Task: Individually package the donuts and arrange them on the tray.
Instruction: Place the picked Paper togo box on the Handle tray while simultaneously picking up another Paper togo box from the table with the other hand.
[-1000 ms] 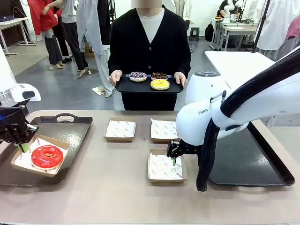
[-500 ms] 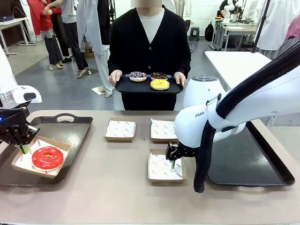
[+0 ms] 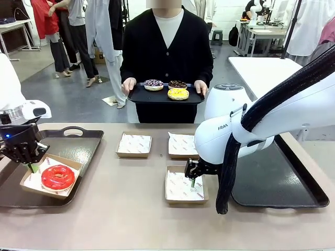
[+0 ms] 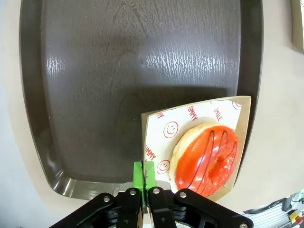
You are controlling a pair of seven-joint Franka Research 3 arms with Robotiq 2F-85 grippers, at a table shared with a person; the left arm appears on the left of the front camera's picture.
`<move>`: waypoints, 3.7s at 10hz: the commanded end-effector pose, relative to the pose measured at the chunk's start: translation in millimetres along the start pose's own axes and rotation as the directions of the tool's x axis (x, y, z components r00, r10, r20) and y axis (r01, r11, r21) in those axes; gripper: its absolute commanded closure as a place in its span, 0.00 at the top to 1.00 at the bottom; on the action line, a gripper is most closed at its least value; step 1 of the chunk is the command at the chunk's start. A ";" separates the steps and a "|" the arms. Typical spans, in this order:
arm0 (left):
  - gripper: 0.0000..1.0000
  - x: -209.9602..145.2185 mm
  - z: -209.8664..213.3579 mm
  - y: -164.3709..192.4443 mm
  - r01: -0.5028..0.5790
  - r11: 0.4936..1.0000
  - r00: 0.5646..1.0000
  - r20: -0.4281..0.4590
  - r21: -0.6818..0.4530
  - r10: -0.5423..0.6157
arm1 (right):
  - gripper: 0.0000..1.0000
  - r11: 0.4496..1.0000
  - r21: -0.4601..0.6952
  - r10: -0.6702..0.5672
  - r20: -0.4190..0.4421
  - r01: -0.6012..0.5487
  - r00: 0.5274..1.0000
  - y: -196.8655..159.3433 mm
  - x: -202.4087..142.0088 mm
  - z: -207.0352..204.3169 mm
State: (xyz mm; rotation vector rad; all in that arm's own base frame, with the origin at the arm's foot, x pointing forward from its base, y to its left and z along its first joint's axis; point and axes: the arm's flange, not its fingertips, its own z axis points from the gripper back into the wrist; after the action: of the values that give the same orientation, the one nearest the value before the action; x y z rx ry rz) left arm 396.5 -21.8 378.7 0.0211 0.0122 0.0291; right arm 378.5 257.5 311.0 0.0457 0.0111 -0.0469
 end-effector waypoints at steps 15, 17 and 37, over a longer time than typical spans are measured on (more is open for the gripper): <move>0.88 17.7 -11.5 -10.7 0.014 1.000 1.000 -0.013 0.015 -0.013 | 0.00 1.000 0.011 0.002 0.011 -0.003 1.000 3.5 1.9 -2.4; 1.00 17.9 -11.4 -10.5 0.017 1.000 1.000 -0.020 0.005 -0.017 | 0.00 1.000 0.012 0.002 0.004 -0.002 1.000 2.8 1.8 -2.0; 1.00 -29.3 34.4 140.0 0.057 0.473 0.991 0.108 -0.879 0.080 | 0.00 0.999 0.019 -0.038 -0.015 0.039 0.999 27.8 101.3 173.7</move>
State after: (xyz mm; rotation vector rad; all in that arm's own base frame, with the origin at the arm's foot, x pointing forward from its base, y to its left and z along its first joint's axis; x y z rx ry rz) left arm 354.8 100.6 422.1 -1.0020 -0.1551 0.0383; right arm 466.6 260.8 481.0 0.0927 0.0198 -0.0796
